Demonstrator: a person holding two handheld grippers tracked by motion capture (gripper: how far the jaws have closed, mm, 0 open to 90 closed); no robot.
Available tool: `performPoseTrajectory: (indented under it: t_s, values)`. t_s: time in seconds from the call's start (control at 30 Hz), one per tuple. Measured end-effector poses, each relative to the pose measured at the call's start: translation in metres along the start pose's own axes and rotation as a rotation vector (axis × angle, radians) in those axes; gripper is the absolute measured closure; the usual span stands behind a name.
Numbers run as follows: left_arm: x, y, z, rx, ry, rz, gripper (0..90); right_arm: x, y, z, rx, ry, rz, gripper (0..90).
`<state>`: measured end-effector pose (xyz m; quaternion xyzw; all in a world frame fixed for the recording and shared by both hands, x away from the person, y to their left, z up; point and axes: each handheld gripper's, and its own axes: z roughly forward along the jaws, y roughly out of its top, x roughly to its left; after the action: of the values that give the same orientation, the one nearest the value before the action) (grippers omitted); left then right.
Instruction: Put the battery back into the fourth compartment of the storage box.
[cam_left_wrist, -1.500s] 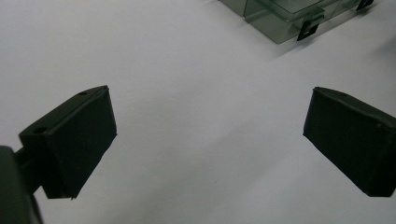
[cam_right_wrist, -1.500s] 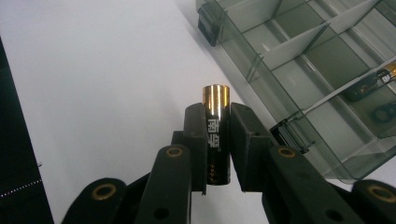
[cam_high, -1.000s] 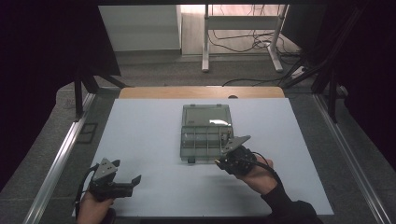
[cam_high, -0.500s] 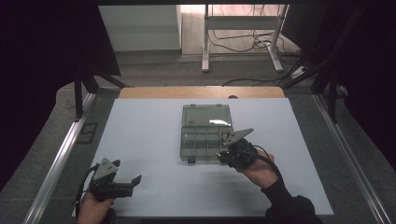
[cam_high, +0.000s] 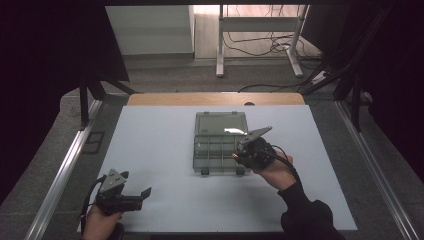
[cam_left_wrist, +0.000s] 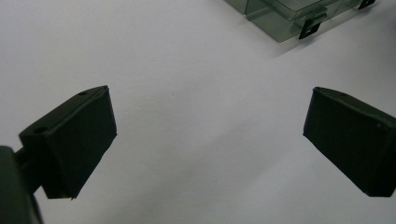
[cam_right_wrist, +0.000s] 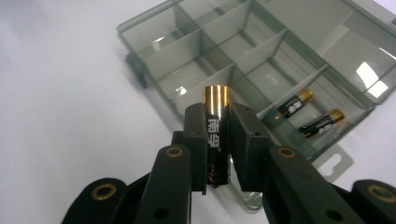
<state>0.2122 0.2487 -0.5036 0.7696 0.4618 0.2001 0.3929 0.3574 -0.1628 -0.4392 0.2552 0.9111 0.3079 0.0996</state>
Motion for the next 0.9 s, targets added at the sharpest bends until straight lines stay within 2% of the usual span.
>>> performPoseTrajectory:
  t_s: [0.37,0.57,0.9]
  values:
    - [0.001,0.0,0.0,-0.002,-0.002,-0.006,3.2,-0.024,0.012,0.002,-0.01,-0.048,0.058,76.8]
    - [0.001,0.0,0.0,-0.003,-0.002,-0.007,3.2,-0.031,0.019,0.006,-0.008,-0.07,0.066,76.8]
    - [0.001,-0.001,0.0,-0.004,-0.004,-0.011,3.2,-0.051,0.024,0.027,0.022,-0.122,0.107,76.8]
